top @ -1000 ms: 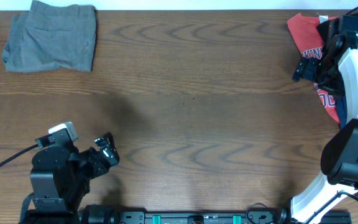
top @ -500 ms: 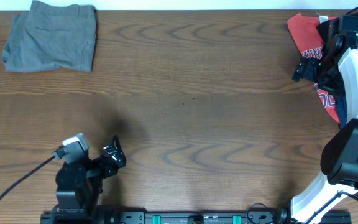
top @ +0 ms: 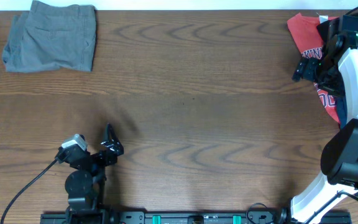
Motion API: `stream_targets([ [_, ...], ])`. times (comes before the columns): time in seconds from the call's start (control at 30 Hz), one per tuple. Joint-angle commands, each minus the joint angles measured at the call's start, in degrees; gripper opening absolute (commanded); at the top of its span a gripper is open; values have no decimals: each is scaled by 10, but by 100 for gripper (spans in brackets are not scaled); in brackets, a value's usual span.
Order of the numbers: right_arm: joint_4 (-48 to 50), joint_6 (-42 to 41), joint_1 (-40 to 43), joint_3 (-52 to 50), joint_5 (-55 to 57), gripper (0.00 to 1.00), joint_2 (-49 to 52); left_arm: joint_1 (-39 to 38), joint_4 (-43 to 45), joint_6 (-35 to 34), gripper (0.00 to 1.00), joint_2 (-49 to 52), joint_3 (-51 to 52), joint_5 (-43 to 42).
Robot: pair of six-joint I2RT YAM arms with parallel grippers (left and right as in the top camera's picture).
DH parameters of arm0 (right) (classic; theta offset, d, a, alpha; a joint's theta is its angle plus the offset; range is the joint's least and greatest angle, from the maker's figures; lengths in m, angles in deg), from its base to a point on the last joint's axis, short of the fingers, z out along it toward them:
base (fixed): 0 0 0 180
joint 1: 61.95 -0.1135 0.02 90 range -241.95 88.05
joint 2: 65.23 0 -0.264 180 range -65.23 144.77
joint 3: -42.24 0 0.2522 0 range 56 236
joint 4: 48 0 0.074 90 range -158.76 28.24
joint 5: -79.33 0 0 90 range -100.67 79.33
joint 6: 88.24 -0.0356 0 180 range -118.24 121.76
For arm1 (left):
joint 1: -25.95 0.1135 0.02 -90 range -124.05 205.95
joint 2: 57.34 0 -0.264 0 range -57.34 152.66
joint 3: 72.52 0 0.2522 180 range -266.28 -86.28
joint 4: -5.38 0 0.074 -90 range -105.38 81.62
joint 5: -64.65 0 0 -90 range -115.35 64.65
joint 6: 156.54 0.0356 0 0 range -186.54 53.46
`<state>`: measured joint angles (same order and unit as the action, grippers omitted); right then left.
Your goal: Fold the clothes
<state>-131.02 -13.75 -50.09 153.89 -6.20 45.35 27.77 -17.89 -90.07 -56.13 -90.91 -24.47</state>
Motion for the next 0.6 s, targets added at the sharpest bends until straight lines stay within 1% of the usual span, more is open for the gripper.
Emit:
stream_targets([
  [0.0, 0, -7, 1, 5, 0, 99, 2, 18, 16, 4, 98, -11, 17, 11],
  [0.07, 0, -7, 1, 5, 0, 99, 2, 24, 31, 4, 98, -11, 25, 10],
  [0.17, 0, -7, 1, 5, 0, 99, 2, 23, 75, 23, 98, -11, 45, 9],
  [0.37, 0, -7, 1, 5, 0, 99, 2, 19, 80, 139, 98, -11, 44, -35],
  [0.43, 0, -7, 1, 5, 0, 99, 2, 19, 63, 174, 98, -11, 44, -46],
  [0.57, 0, -7, 1, 5, 0, 99, 2, 19, 57, 190, 98, -11, 44, -43],
])
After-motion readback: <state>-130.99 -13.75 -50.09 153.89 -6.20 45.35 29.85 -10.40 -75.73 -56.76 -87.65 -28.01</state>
